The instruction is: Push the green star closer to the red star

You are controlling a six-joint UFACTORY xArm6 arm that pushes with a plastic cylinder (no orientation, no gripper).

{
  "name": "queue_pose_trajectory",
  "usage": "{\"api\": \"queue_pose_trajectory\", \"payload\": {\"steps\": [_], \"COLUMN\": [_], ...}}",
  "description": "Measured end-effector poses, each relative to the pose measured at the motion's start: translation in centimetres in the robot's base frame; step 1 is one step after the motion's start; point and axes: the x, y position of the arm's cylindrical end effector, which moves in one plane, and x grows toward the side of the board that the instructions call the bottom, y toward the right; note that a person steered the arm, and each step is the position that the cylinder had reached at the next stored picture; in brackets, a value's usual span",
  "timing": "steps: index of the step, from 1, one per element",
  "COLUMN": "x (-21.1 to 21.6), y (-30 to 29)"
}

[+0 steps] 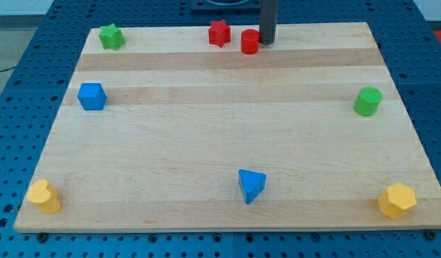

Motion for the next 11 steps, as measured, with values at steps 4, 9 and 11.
{"api": "queue_pose_trajectory", "payload": {"steps": [4,9,11], "x": [8.8,5.9,1.8], "y": [2.5,-34.4,-37.6]}}
